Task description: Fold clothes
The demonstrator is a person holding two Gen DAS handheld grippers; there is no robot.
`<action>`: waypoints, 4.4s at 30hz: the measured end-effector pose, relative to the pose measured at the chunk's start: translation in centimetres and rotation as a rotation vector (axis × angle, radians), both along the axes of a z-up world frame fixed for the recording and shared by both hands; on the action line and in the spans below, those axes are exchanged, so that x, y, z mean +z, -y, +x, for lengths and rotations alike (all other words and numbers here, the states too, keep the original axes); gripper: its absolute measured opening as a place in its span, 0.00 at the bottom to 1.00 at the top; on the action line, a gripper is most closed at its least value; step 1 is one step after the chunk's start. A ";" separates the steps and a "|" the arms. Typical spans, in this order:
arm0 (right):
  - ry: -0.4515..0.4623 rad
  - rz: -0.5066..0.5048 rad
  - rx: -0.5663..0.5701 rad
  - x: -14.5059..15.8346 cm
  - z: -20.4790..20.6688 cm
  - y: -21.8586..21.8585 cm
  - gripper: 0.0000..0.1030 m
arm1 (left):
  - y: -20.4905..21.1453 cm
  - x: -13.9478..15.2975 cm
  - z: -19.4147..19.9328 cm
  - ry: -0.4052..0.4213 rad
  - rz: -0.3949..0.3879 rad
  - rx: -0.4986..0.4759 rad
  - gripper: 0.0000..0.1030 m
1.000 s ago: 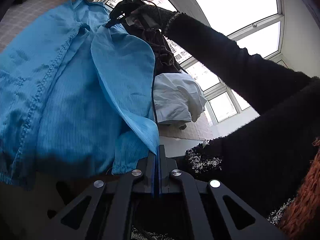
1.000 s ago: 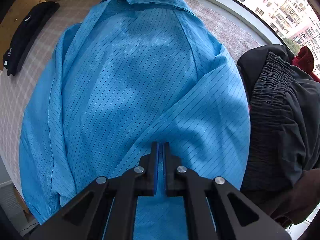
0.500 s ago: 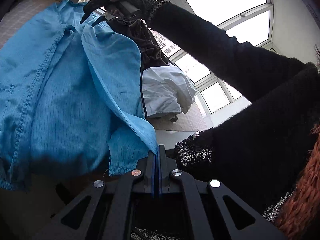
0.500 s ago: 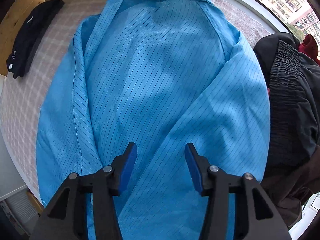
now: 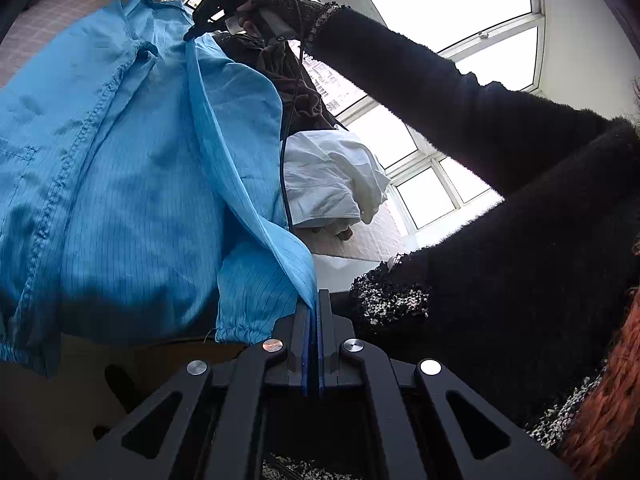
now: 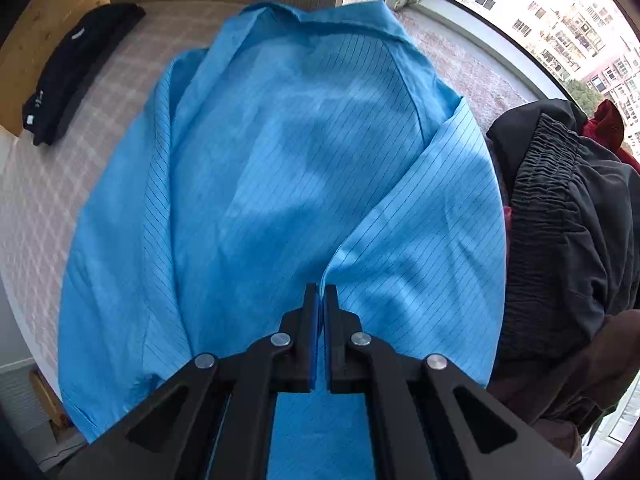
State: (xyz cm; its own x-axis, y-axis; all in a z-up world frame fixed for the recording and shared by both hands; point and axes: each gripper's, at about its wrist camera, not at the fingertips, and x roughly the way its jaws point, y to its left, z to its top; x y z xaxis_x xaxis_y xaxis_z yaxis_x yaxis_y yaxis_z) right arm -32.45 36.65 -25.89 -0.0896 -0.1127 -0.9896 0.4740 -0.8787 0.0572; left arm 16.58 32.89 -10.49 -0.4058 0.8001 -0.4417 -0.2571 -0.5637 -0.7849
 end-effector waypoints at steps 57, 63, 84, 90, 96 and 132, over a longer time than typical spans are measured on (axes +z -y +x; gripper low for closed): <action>-0.073 -0.115 -0.224 -0.7 16.3 -18.9 0.39 | 4.6 -4.2 1.5 0.212 -0.082 -0.037 0.16; -0.060 -0.107 -0.114 -0.8 21.2 -17.1 0.43 | 4.3 -5.2 1.0 0.235 -0.114 -0.046 0.23; 0.024 -0.117 -0.054 -3.1 28.3 -13.7 0.43 | -12.7 -5.4 -0.6 -0.328 -0.970 -0.406 0.35; 0.005 -0.153 -0.093 -1.2 27.4 -15.0 0.43 | -12.3 -5.2 -1.7 -0.350 -0.944 -0.396 0.00; -0.098 -0.064 -0.087 0.6 24.2 -15.6 0.43 | -9.8 -3.7 -3.2 -0.228 -0.695 -0.384 0.00; -0.276 0.049 0.068 1.9 11.6 -20.5 0.04 | 3.9 -1.1 -15.5 -0.042 -0.635 -0.092 0.27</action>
State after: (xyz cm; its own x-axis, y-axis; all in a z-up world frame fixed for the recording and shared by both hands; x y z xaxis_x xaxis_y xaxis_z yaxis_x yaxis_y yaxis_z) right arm -20.80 57.10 -23.97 -0.3498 -0.0803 -0.9334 0.5234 -0.8431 -0.1236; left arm 1.04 29.03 -11.59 -0.3759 0.4200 -0.8260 -0.3498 -0.8898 -0.2933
